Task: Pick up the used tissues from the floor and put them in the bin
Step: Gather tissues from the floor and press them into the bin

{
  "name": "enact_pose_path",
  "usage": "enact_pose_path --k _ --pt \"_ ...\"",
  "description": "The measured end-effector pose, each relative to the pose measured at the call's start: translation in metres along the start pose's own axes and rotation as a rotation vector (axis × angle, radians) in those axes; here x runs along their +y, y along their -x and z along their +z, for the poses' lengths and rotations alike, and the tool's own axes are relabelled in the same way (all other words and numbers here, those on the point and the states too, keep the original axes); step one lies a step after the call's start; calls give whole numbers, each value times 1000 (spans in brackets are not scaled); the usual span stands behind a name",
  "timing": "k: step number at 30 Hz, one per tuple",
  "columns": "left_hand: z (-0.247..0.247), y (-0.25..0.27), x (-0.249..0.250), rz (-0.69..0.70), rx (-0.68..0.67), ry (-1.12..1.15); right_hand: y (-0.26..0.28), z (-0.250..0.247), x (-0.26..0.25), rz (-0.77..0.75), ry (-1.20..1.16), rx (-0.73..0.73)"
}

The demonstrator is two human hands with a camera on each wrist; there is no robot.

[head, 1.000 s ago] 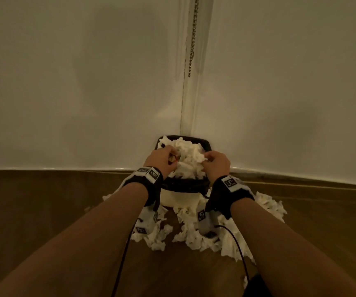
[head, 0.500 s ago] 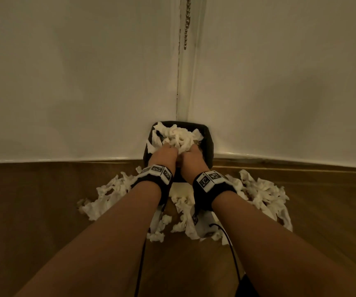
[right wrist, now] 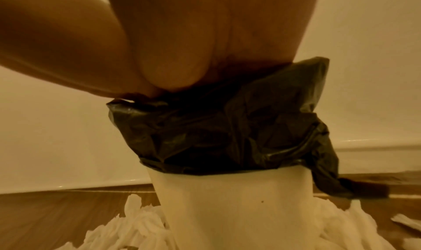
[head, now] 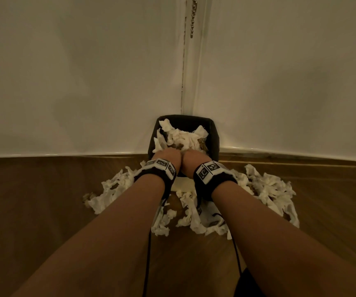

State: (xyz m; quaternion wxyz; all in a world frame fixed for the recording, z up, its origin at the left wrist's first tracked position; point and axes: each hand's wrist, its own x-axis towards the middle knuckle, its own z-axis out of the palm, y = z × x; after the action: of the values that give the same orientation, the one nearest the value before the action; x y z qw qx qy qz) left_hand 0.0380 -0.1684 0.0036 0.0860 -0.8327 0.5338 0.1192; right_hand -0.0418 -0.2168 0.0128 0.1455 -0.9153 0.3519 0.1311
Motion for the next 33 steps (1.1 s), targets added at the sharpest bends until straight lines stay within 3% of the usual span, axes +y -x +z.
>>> enact_pose_path --k 4,7,11,15,19,23,30,33 --pt "-1 9 -3 5 127 -49 1 1 0 1 105 49" --pt "-10 20 -5 0 209 -23 5 -9 -5 47 45 179" --pt "-32 33 -11 -10 397 144 19 -26 -11 54 55 356" --pt "-48 49 -24 -54 496 371 34 -38 -18 -52 -24 522" --pt "-40 61 -39 -57 450 271 53 -29 -34 -108 -180 443" --pt "-13 75 -53 -99 395 245 64 14 -43 -151 -166 293" --pt "55 107 -63 -107 191 215 50 110 -31 75 -361 -25" --pt "88 119 -66 -145 78 203 42 140 -35 77 -345 -101"
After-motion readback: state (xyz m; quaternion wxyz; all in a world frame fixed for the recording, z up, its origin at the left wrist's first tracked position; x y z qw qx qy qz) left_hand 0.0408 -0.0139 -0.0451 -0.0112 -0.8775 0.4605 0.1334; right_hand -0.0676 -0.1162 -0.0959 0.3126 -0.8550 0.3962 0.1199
